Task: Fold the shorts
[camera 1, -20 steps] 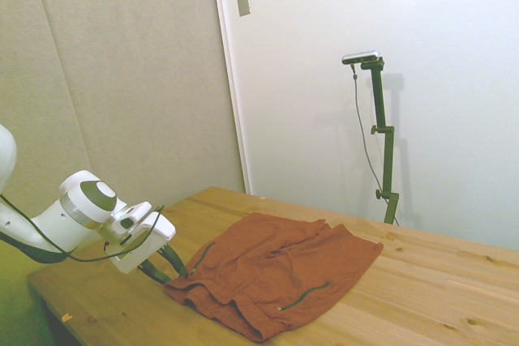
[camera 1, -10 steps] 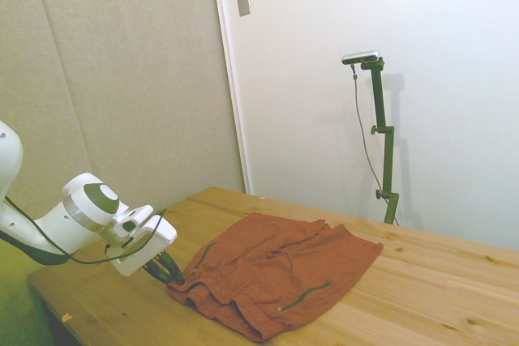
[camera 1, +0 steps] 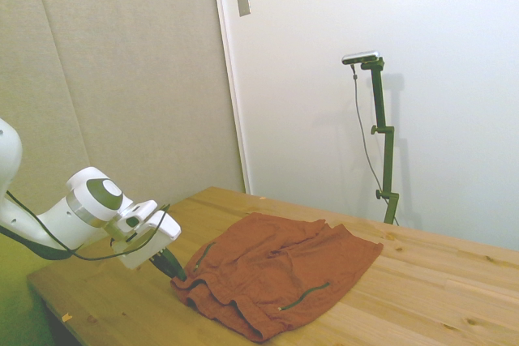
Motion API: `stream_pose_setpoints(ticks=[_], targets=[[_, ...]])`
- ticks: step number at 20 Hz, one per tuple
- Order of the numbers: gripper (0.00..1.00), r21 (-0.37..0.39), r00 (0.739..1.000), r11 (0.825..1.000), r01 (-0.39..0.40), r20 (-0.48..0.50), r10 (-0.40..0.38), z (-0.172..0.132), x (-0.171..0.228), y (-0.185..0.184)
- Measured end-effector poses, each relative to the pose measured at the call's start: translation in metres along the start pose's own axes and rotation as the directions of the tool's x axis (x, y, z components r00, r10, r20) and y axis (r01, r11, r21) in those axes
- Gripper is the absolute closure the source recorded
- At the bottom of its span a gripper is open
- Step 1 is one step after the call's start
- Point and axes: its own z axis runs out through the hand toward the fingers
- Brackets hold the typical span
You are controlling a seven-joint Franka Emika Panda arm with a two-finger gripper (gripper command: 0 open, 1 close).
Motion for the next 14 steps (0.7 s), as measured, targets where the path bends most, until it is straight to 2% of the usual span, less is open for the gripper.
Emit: stream_pose_setpoints(ticks=[6, 10, 14], targets=[[1.00, 0.049, 0.993, 0.992, -0.115, -0.034, 0.117, -0.043, 0.043, 0.056], [1.00, 0.025, 0.978, 0.979, -0.202, -0.040, 0.203, -0.036, 0.080, 0.103], [1.00, -0.003, 0.965, 0.967, -0.256, -0.055, 0.255, -0.025, 0.113, 0.141]])
